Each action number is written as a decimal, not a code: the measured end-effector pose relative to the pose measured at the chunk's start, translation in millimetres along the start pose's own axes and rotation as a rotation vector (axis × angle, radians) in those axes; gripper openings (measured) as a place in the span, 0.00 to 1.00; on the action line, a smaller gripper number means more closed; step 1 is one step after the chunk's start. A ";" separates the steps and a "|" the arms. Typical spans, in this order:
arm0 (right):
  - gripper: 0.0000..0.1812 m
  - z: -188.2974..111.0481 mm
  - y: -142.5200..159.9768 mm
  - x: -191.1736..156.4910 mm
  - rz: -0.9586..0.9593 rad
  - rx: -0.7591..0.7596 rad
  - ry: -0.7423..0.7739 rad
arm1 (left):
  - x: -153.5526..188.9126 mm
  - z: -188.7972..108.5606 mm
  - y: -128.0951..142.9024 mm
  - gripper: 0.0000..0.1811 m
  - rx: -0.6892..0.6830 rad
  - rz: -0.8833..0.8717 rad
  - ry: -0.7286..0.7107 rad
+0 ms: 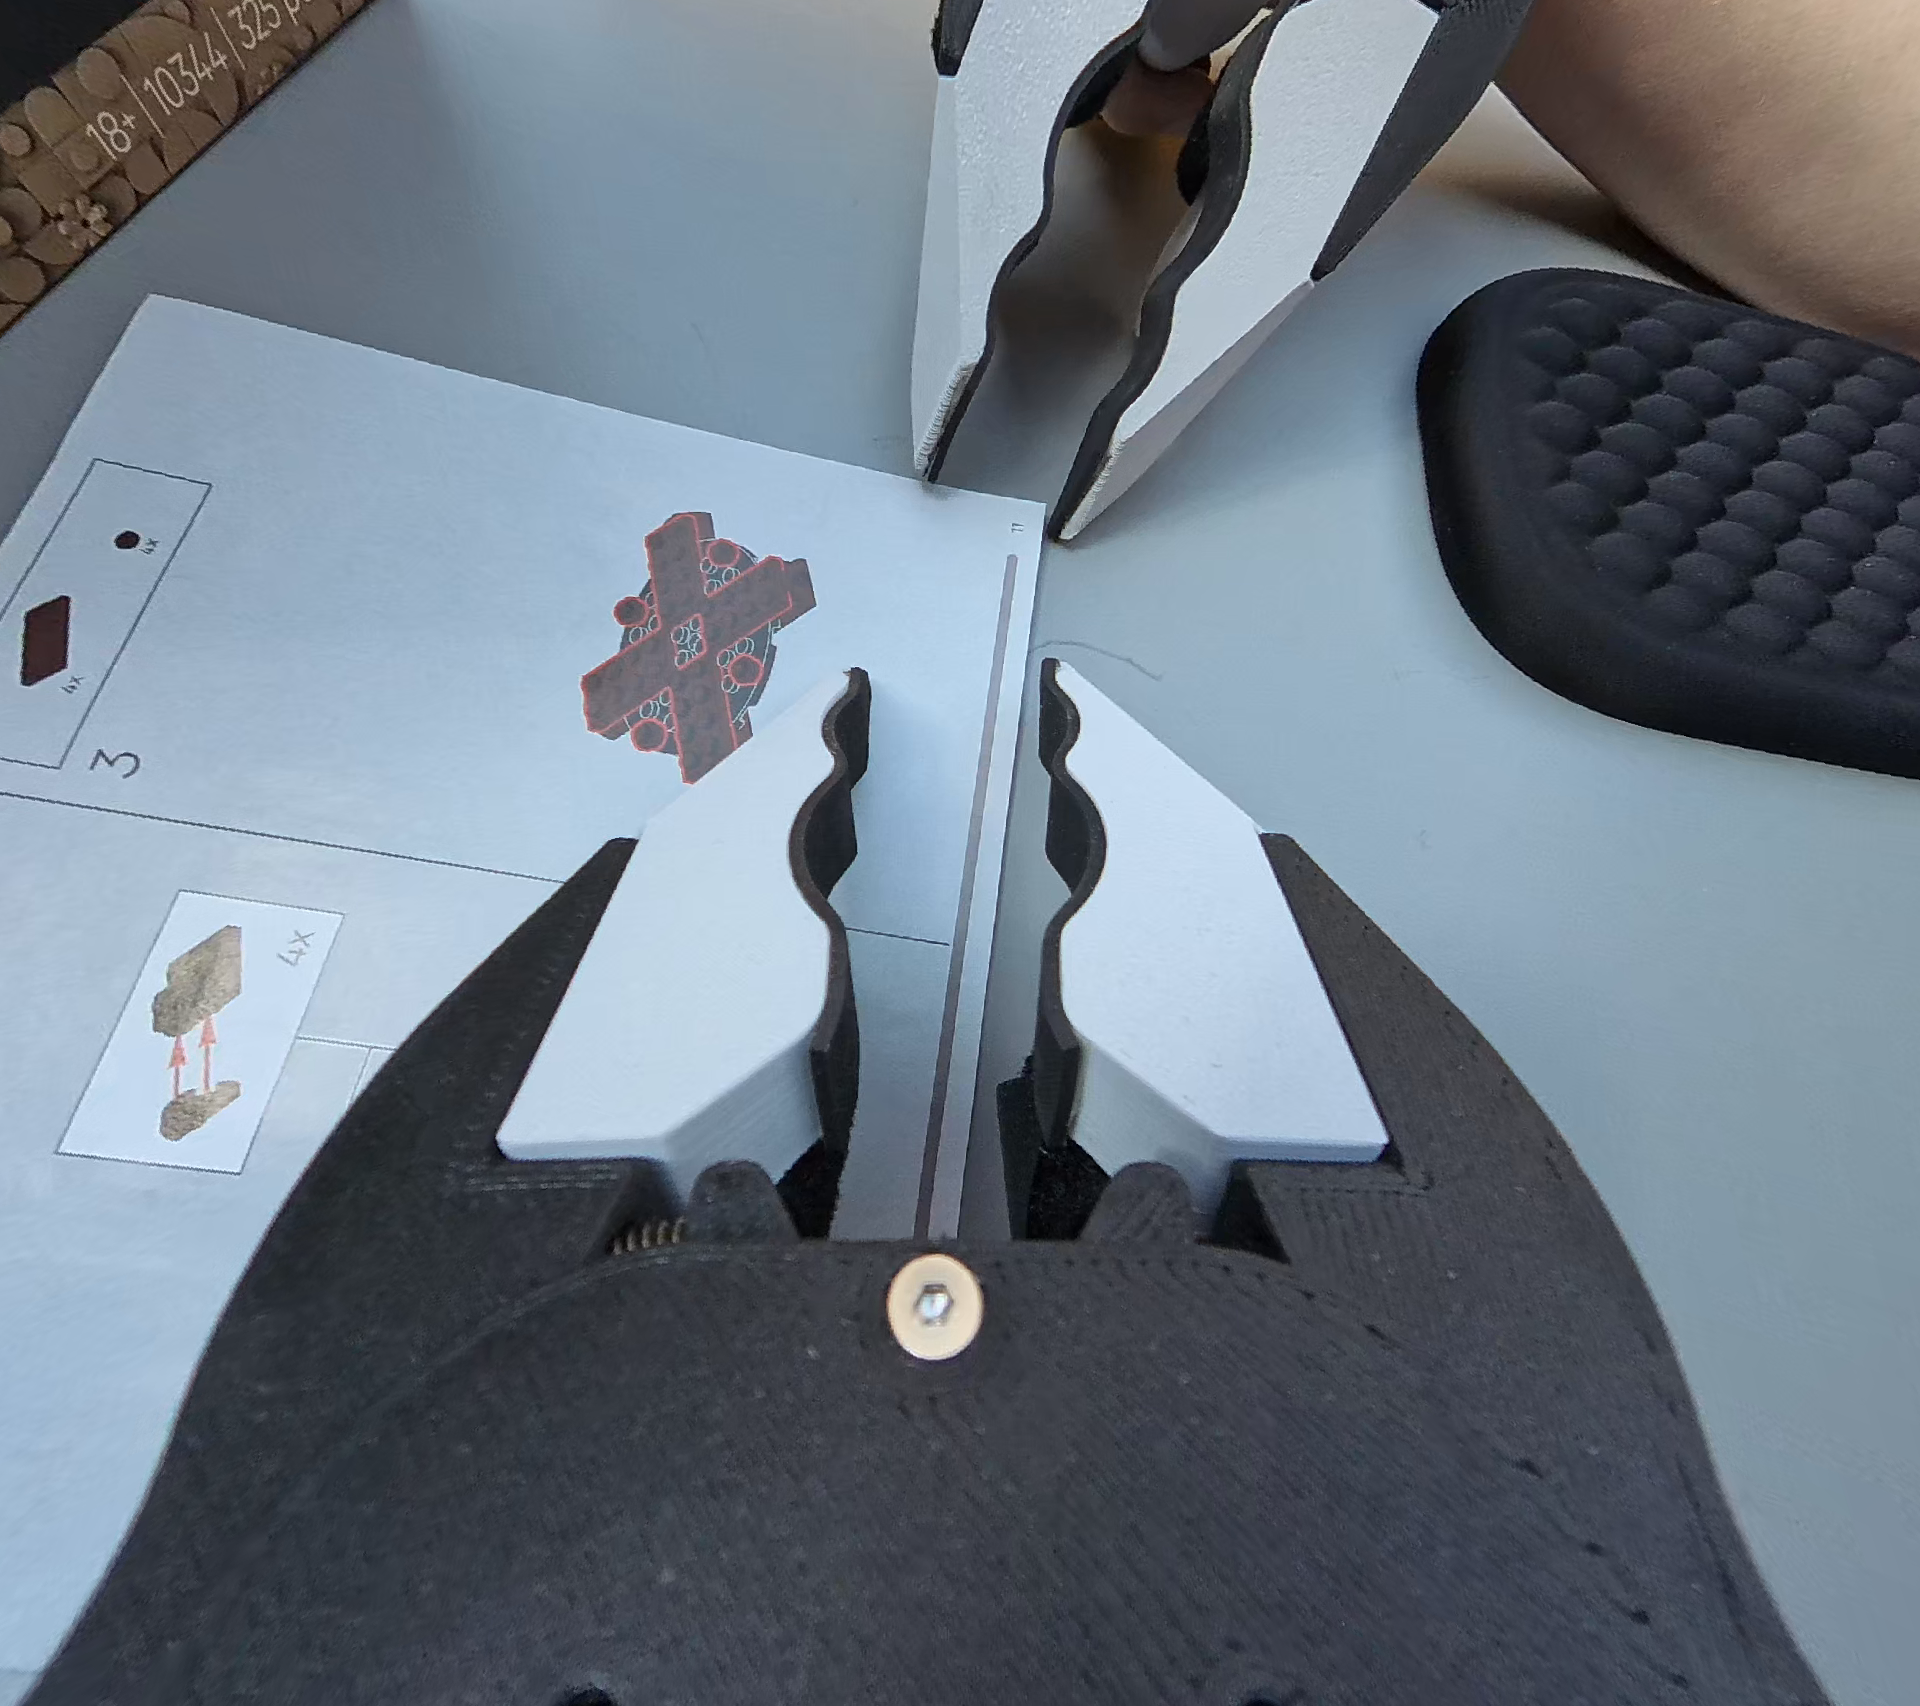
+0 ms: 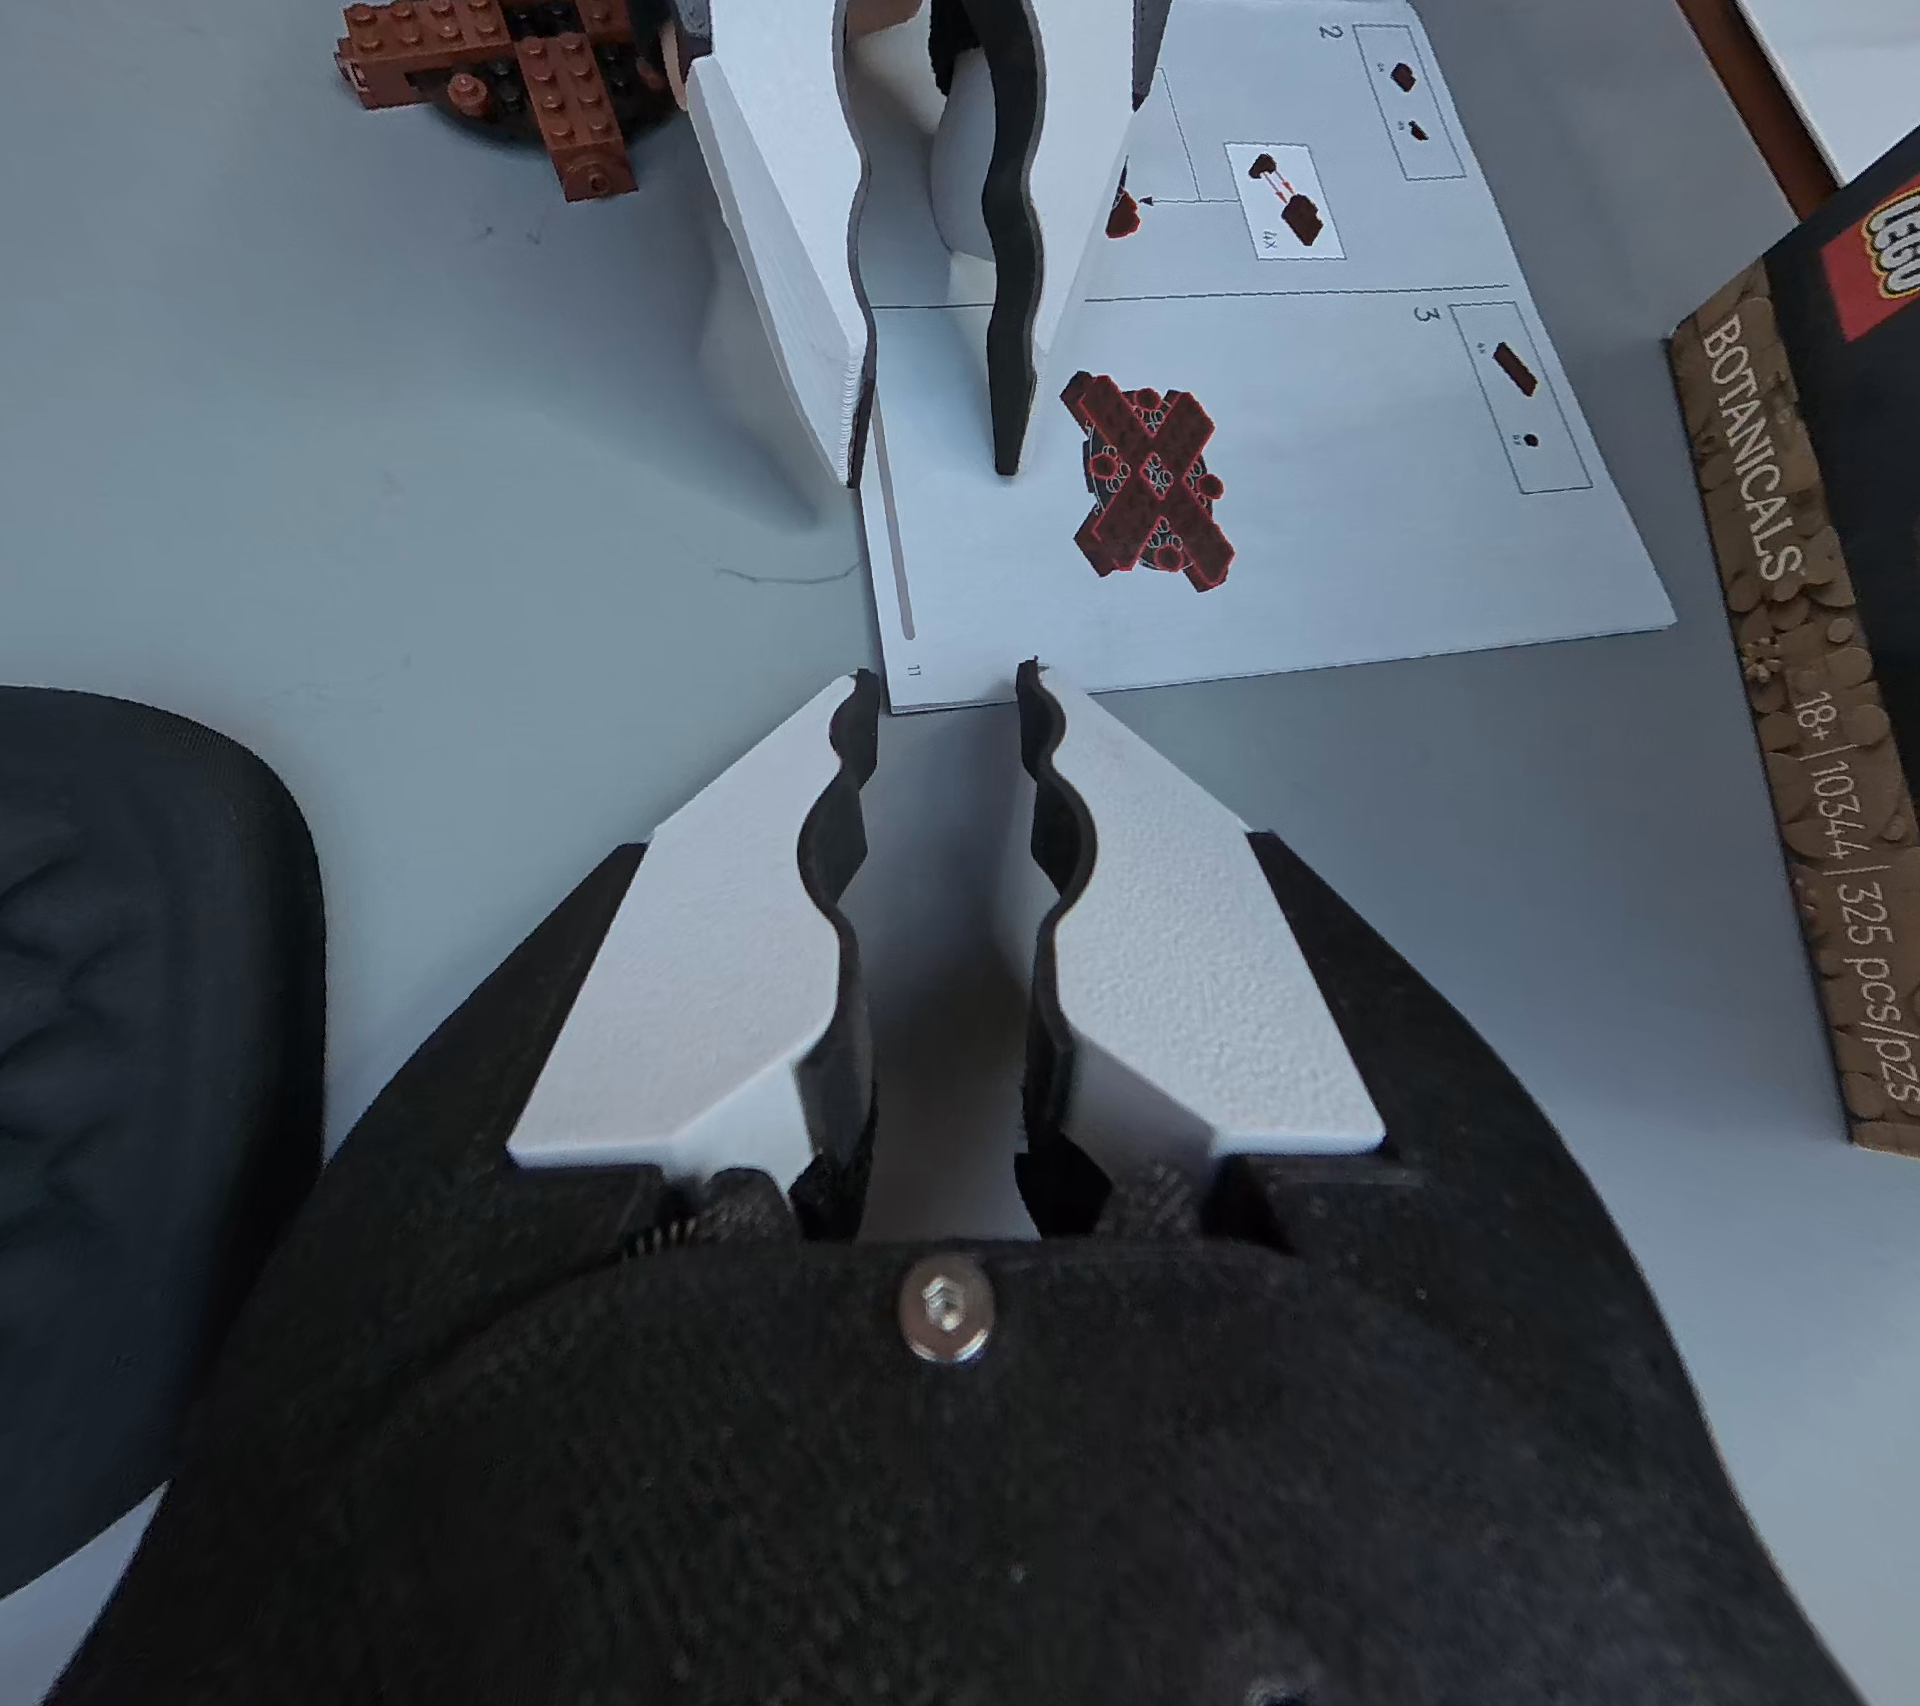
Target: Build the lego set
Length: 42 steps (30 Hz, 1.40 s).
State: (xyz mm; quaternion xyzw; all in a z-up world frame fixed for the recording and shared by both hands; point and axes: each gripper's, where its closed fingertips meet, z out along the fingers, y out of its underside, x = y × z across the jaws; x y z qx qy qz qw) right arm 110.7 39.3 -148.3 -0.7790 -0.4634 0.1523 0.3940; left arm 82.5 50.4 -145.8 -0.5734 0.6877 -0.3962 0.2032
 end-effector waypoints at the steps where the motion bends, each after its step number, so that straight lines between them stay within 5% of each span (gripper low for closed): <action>1: 0.15 0.0 -0.8 -0.1 0.002 0.005 -0.001 | 0.0 0.0 -0.1 0.17 0.001 -0.002 0.001; 42: 0.12 -0.7 -1.8 -0.8 0.034 0.016 -0.017 | 0.9 0.3 -0.6 0.17 0.002 -0.004 0.008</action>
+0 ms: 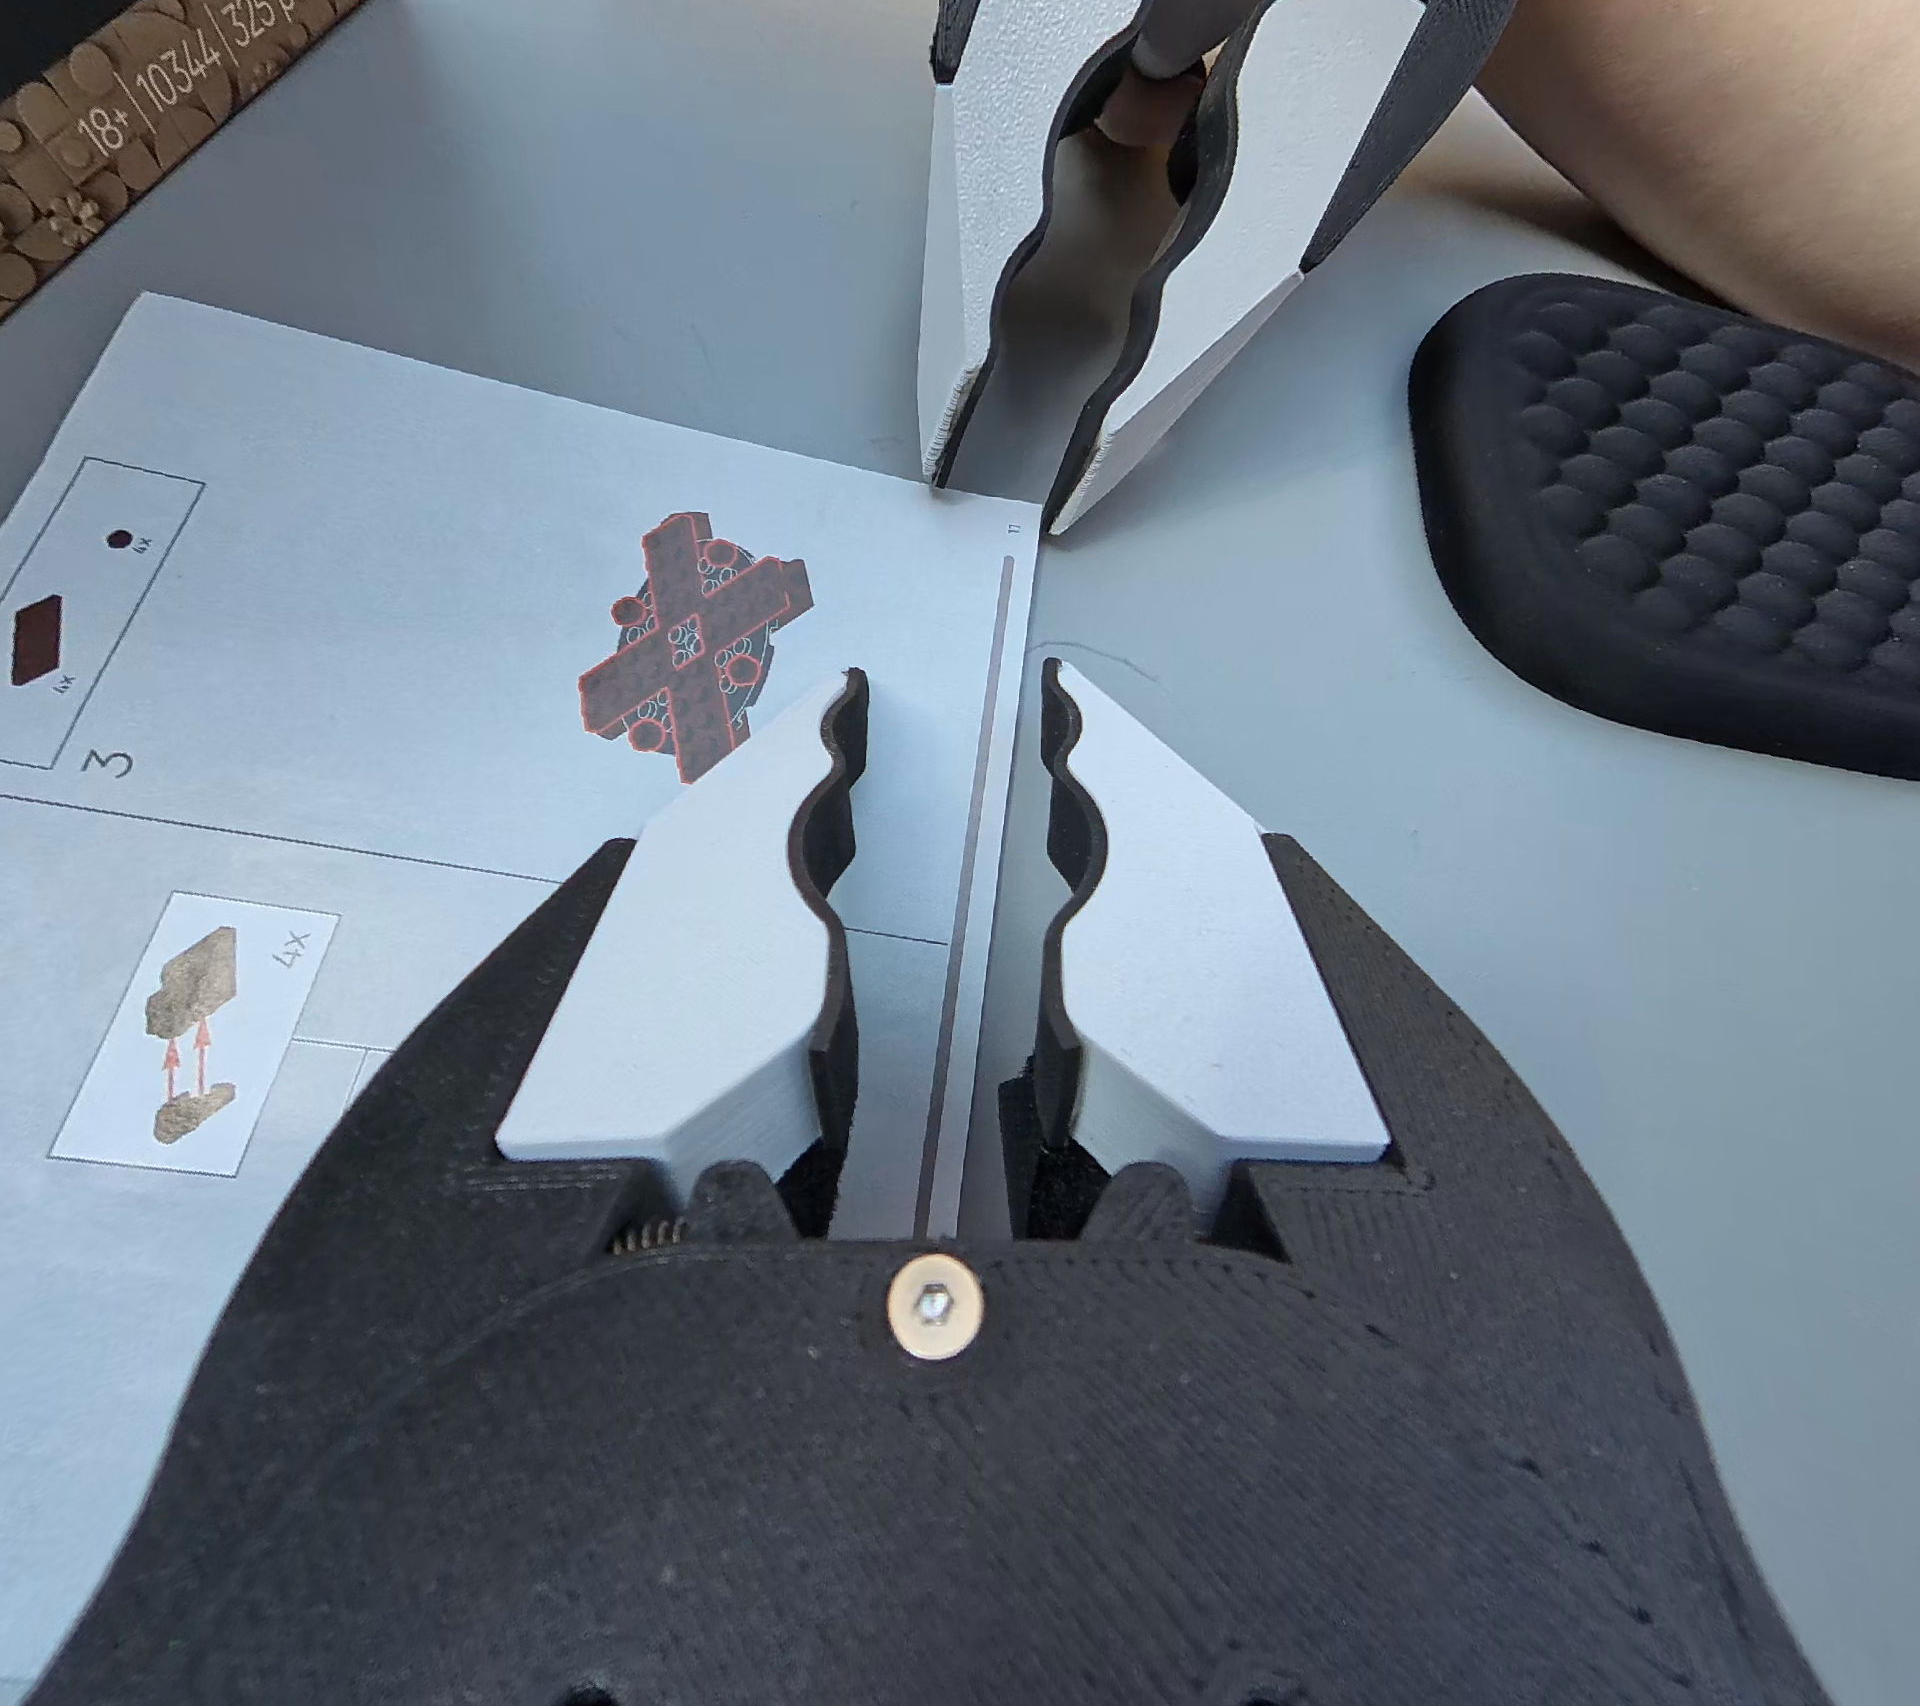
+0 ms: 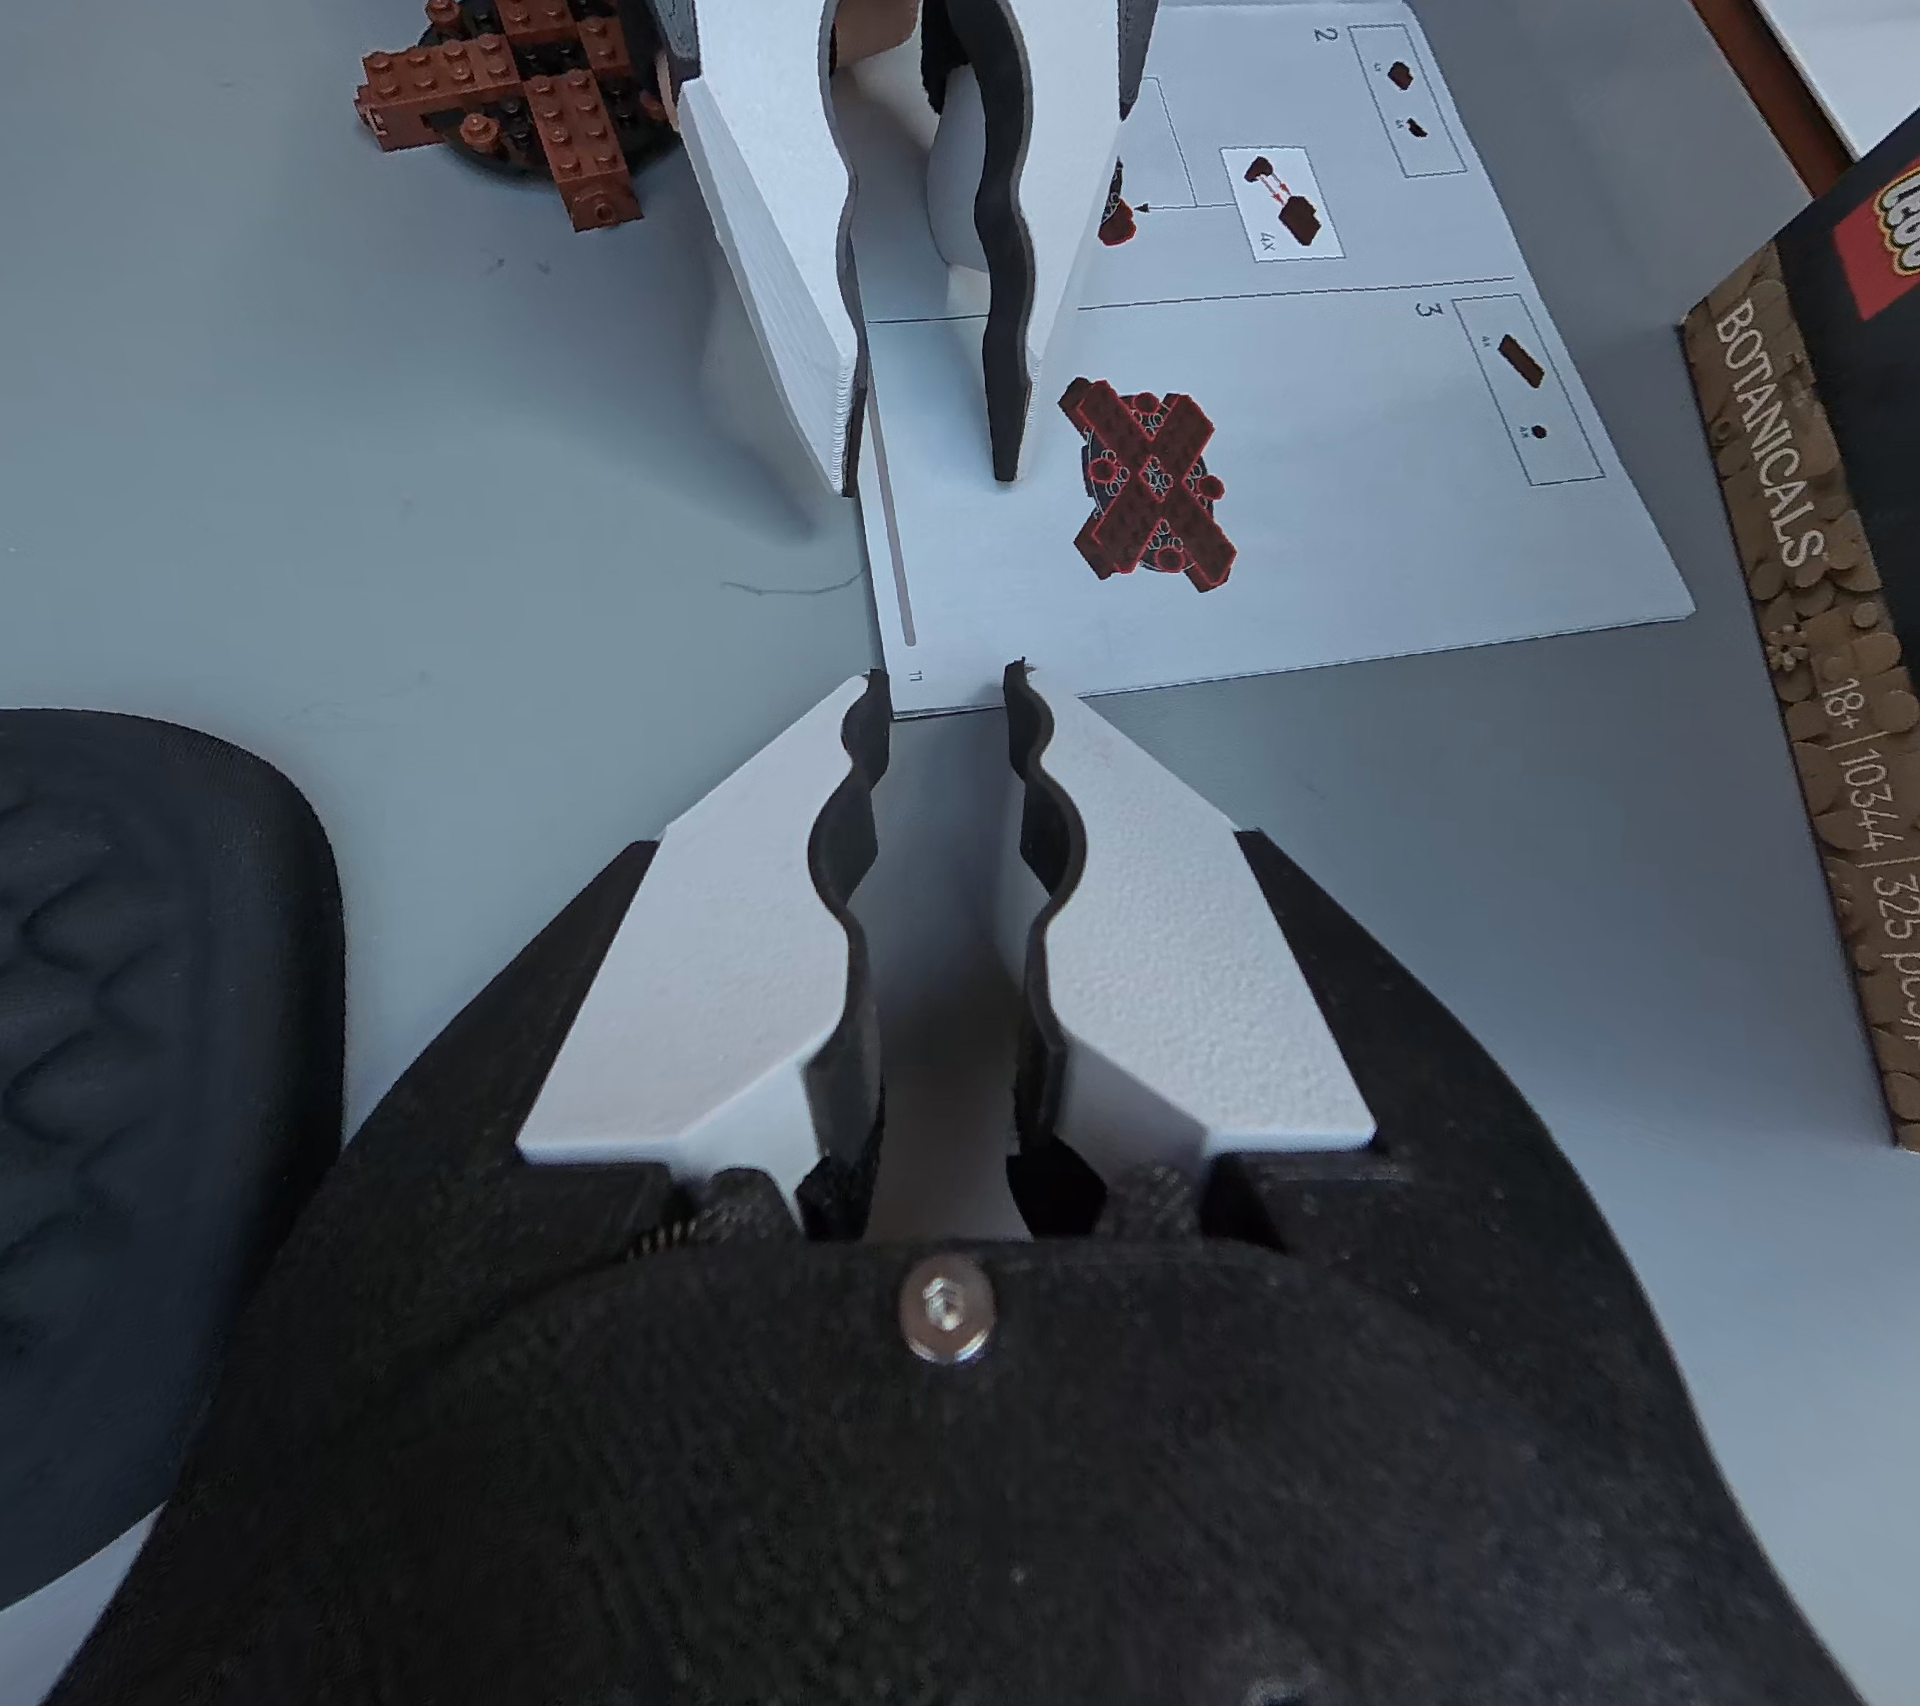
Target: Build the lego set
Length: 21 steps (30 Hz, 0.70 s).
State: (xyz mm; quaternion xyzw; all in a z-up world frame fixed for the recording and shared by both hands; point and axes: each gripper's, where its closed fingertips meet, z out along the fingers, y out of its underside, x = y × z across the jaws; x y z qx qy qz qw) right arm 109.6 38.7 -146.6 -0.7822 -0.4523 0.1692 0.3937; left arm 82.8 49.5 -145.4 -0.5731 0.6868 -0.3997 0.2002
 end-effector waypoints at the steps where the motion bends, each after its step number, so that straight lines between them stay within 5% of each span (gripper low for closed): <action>1: 0.12 -0.1 -0.4 0.0 0.000 0.003 0.000 | 0.0 0.1 0.0 0.17 0.000 0.000 0.000; 21: 0.12 -2.8 -6.2 6.5 0.022 0.040 0.028 | -2.2 1.4 1.7 0.15 -0.014 0.050 -0.056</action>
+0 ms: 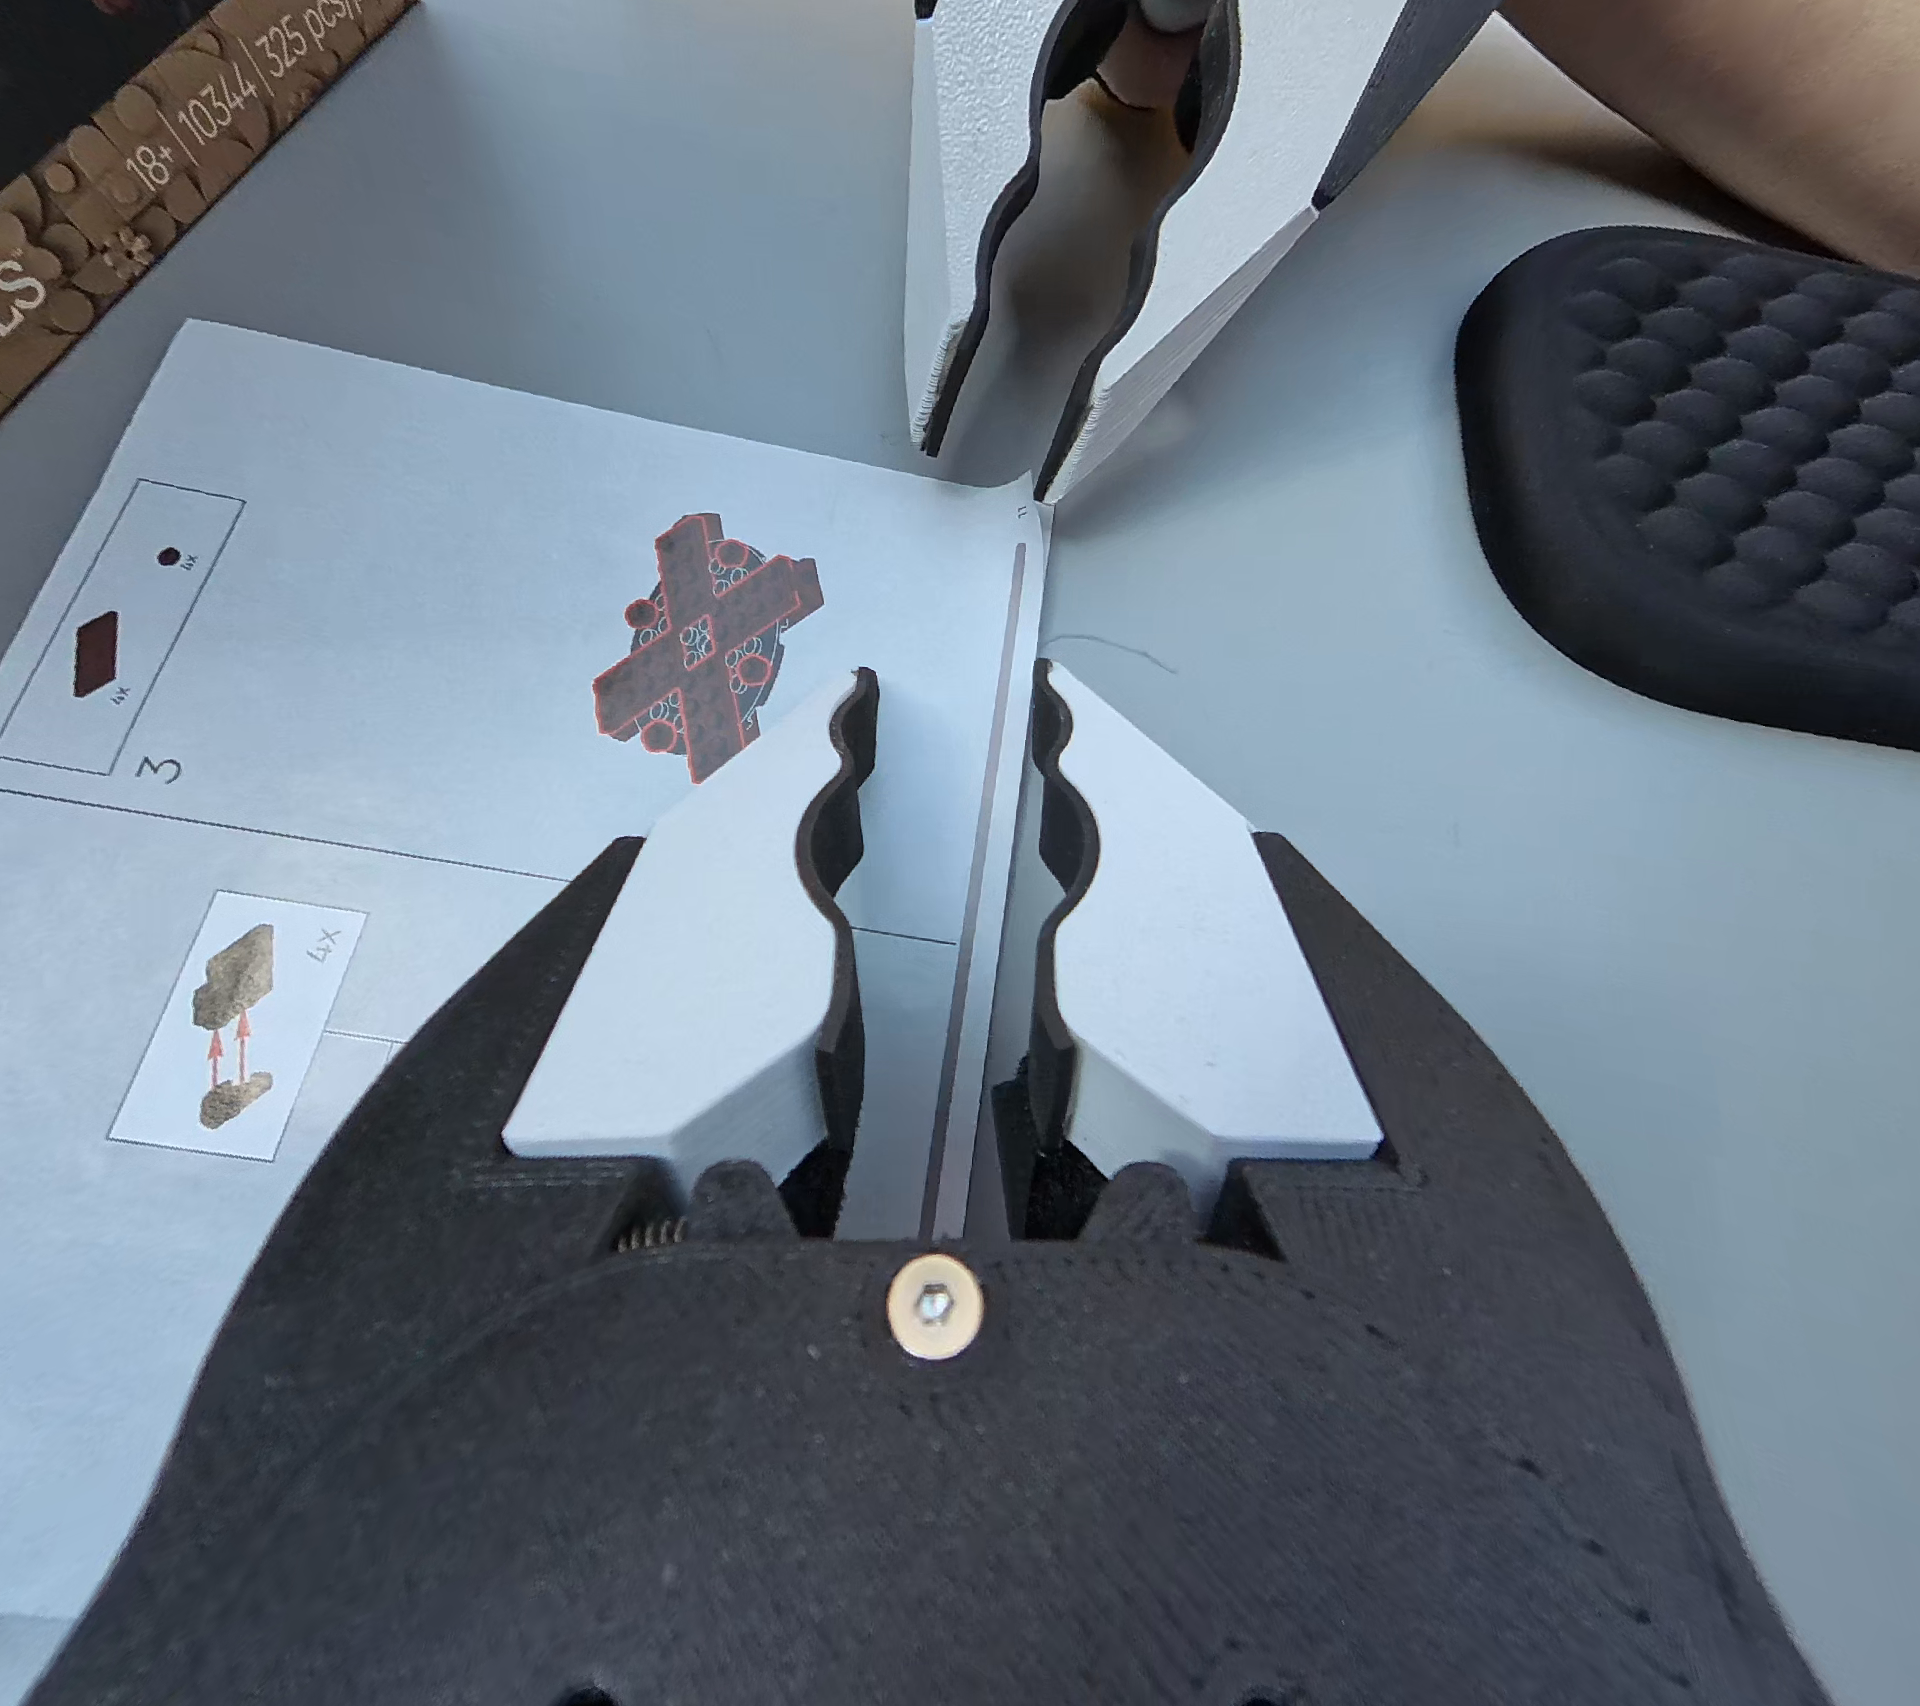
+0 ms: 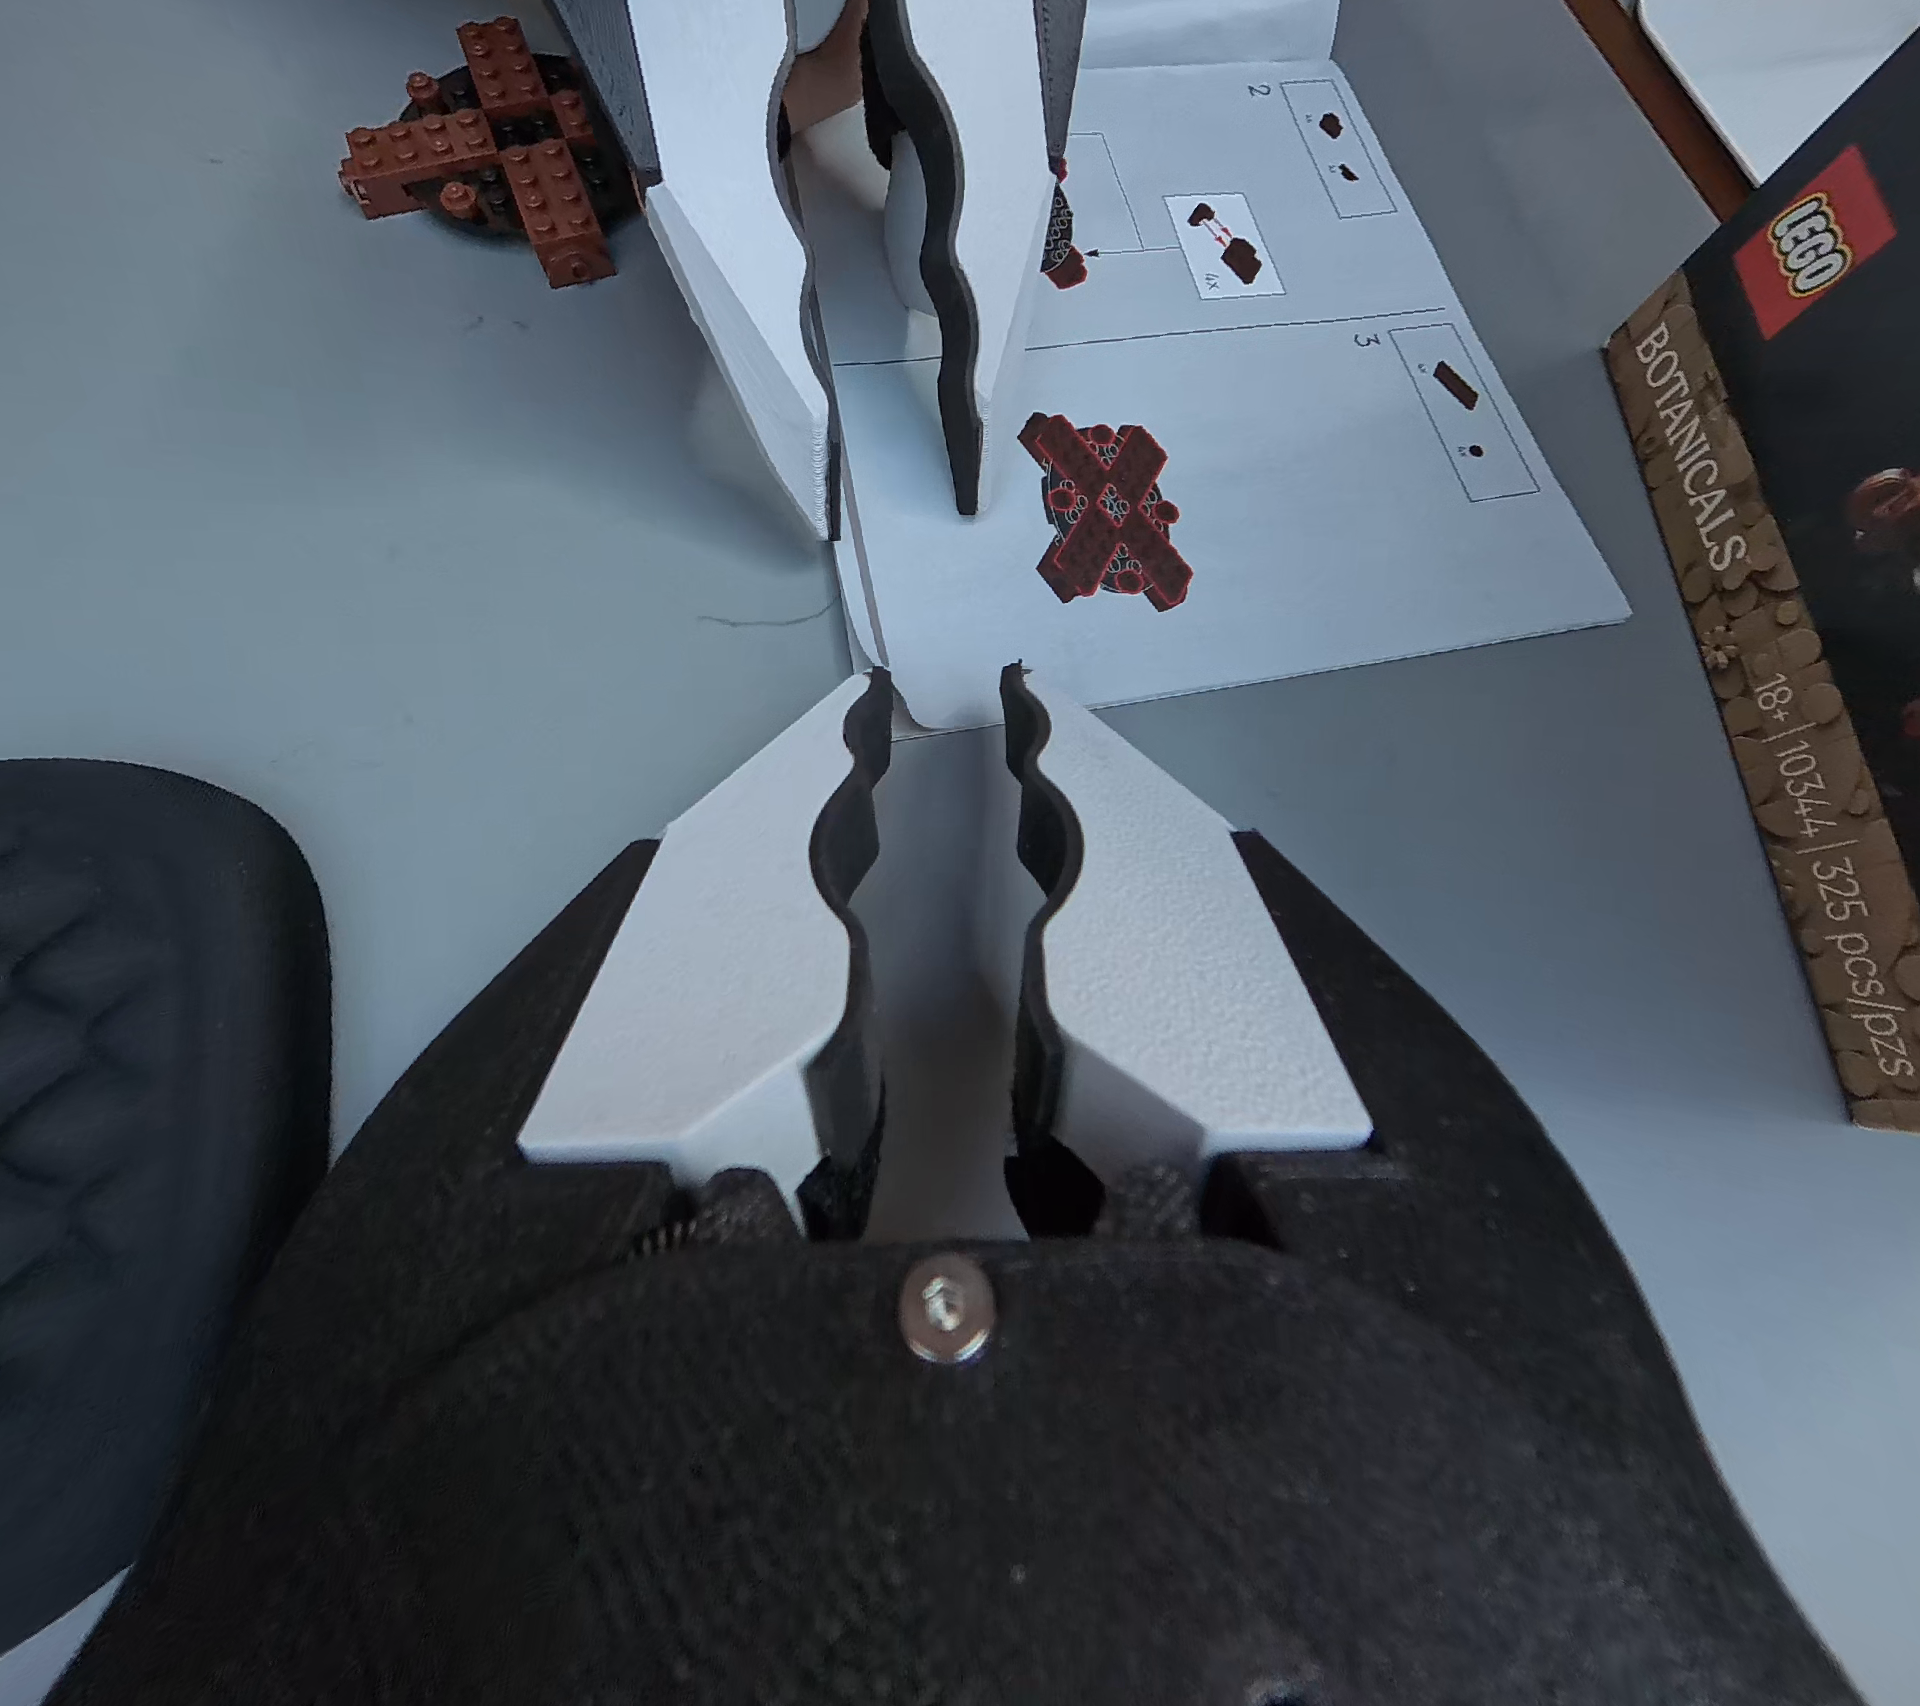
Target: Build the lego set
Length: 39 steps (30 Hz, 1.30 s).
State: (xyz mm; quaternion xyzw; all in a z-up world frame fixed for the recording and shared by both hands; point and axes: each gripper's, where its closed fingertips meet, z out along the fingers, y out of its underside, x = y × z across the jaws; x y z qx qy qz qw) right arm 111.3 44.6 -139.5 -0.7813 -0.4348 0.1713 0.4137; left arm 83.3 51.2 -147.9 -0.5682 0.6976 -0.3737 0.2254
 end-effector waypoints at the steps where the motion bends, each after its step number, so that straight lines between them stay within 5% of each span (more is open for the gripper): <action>1: 0.12 -0.1 -0.5 0.8 0.002 0.003 0.004 | -0.1 0.1 0.2 0.15 -0.001 0.005 -0.004; 39: 0.13 -9.2 -1.6 3.9 0.085 0.060 -0.028 | -2.3 -1.0 -0.1 0.13 0.004 -0.029 0.012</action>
